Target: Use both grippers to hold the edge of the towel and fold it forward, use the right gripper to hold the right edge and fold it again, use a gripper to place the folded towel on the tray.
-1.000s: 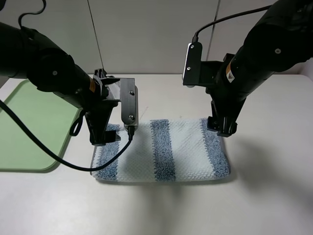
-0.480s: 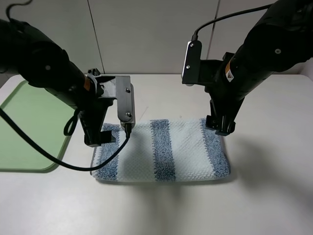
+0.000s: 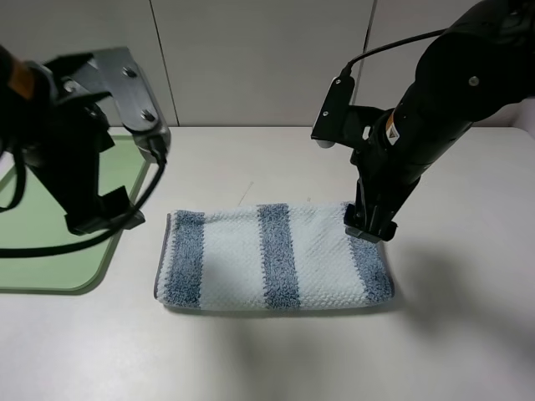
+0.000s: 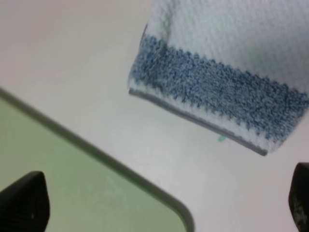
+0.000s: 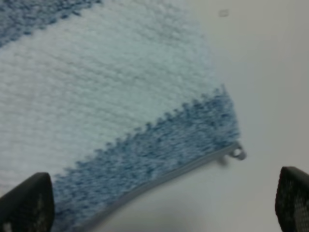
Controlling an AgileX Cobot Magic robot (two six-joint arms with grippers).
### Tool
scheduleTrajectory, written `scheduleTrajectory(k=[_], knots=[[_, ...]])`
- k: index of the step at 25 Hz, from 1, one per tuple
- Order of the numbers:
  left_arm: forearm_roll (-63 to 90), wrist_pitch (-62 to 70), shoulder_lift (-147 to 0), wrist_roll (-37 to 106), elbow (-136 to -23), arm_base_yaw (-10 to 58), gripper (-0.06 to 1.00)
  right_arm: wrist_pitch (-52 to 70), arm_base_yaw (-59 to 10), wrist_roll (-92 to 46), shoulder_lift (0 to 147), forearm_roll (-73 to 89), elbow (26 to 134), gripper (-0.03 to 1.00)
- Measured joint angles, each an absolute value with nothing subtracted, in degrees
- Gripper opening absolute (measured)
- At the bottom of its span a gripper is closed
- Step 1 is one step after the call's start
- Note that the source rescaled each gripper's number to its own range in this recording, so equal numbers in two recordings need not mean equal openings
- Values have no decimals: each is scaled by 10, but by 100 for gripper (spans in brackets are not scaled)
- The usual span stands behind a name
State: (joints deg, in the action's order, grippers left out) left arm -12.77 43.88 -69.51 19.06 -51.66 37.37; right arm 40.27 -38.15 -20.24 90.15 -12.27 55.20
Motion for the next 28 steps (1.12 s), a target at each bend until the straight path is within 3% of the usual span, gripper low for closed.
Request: scheduleTrajectory(k=[15, 28], knots=[[-129, 561, -343, -9, -502, 374, 100, 436, -382, -163, 902, -19, 552, 100], [-71, 632, -49, -34, -339, 374, 99, 436, -382, -163, 902, 3, 552, 100]])
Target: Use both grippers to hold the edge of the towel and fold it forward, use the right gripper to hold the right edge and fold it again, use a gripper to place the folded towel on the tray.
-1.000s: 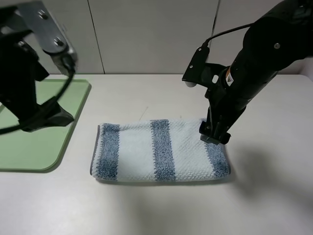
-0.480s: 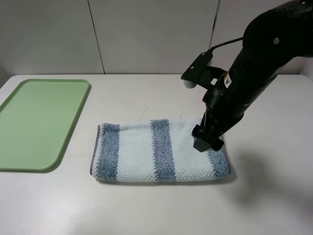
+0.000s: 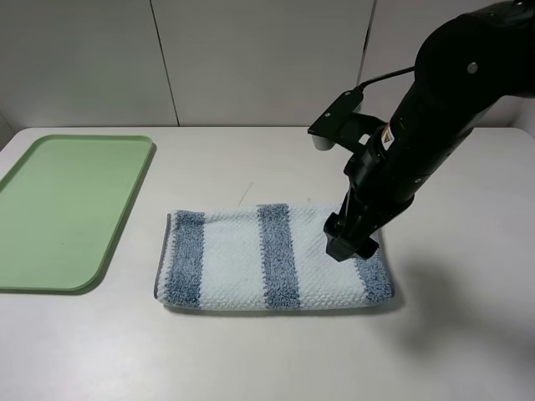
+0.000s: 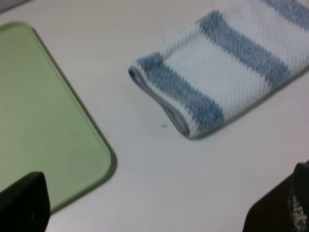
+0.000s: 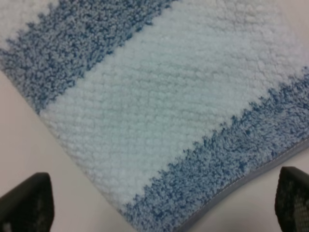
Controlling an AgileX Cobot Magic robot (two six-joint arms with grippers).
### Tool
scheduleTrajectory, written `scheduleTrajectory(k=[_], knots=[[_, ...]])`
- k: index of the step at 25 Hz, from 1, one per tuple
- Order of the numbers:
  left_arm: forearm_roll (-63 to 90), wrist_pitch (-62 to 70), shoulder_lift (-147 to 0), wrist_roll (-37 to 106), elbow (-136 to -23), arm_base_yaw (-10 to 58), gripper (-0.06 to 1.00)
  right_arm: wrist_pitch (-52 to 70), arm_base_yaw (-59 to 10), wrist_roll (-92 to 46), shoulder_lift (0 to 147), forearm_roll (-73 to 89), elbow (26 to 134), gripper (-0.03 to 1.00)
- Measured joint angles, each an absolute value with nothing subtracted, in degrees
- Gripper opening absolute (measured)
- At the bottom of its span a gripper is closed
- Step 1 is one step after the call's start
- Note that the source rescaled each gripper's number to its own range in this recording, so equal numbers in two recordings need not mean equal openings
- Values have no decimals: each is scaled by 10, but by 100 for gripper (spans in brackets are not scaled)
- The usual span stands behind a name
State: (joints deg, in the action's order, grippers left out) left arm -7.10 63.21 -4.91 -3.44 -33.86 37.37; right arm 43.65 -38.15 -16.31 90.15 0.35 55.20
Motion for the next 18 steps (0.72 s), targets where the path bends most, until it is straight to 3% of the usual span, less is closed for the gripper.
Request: scheduleTrajectory(k=[18], knots=[[-71, 609, 4, -92, -285, 360, 99, 433, -382, -138, 902, 7, 552, 100]])
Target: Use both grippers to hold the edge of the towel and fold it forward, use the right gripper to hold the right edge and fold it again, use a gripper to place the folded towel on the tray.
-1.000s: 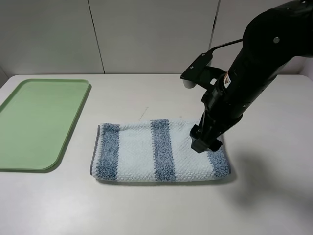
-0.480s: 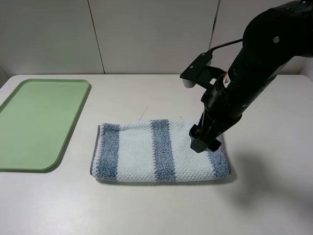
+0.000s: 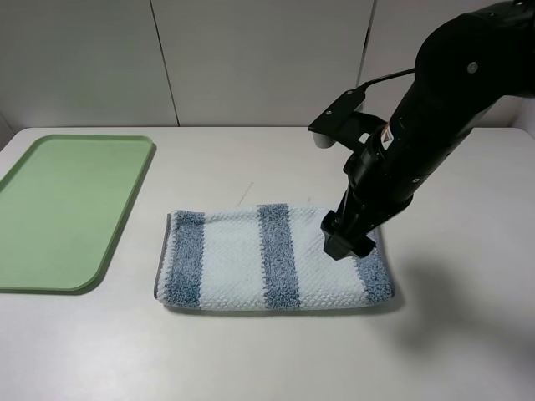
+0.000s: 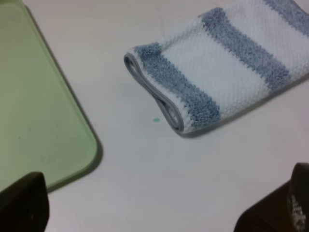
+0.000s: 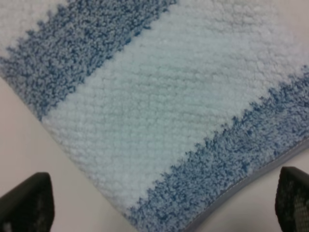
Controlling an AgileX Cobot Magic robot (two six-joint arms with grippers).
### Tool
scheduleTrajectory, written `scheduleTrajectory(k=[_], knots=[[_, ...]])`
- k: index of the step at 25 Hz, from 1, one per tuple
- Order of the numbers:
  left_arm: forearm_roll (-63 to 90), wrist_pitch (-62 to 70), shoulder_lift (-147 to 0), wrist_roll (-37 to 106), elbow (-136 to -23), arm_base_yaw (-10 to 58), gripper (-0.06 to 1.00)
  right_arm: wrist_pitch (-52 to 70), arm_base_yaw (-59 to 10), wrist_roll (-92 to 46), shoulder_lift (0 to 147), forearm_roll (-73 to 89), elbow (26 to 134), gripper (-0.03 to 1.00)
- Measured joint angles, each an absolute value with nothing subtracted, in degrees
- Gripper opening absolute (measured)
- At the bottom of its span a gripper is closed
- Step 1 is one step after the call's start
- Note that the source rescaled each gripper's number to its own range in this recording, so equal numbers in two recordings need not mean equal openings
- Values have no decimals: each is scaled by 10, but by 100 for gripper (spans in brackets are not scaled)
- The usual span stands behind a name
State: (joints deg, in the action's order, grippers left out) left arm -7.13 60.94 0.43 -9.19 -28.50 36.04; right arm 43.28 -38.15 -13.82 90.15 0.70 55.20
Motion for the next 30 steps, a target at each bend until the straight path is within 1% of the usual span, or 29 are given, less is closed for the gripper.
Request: scheduleTrajectory(k=[4, 13, 17, 21, 30], knots=[[-71, 609, 4, -92, -285, 300, 99, 433, -382, -102, 902, 8, 552, 100], [-71, 609, 4, -92, -285, 91, 99, 433, -382, 49, 902, 8, 552, 100], [-71, 609, 4, -92, -285, 24, 99, 422, -382, 92, 902, 8, 552, 100], [-71, 609, 4, -92, -285, -11, 99, 407, -382, 122, 902, 8, 552, 100], [-71, 609, 4, -92, -285, -14, 99, 404, -382, 172, 902, 6, 552, 100]])
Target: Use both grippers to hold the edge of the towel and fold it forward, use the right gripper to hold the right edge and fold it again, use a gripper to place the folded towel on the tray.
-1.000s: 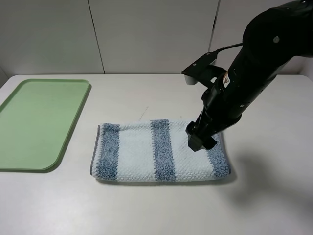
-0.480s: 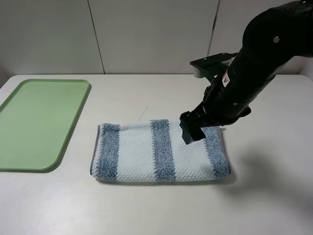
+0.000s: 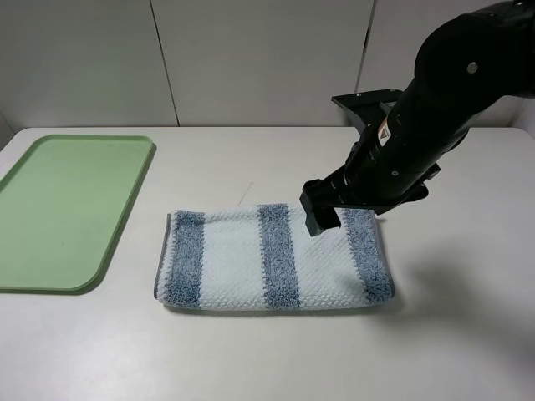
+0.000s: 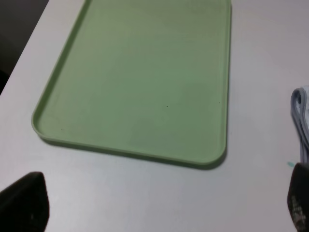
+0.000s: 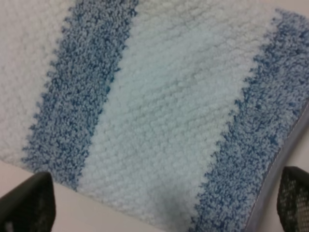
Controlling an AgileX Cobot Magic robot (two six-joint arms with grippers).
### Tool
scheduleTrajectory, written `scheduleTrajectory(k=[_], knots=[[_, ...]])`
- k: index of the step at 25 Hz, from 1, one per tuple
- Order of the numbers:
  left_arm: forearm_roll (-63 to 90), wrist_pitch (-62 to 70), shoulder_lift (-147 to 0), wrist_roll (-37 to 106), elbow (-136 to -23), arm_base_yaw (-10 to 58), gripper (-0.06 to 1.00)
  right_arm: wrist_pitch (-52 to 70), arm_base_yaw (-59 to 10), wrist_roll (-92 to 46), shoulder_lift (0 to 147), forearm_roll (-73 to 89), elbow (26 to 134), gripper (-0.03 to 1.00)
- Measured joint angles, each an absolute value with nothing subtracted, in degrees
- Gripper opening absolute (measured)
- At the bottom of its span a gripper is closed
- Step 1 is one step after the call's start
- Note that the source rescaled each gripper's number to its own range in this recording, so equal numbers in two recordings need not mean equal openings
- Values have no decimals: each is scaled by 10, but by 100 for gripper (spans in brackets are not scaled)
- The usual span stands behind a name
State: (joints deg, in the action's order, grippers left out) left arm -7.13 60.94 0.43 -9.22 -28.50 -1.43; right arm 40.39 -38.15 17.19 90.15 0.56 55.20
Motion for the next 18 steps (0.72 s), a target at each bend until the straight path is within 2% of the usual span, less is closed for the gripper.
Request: scheduleTrajectory(k=[6, 18], knots=[[-71, 609, 4, -92, -285, -14, 99, 404, -374, 187, 902, 6, 552, 100], [-71, 609, 4, -92, -285, -14, 99, 377, -289, 197, 949, 4, 552, 100]])
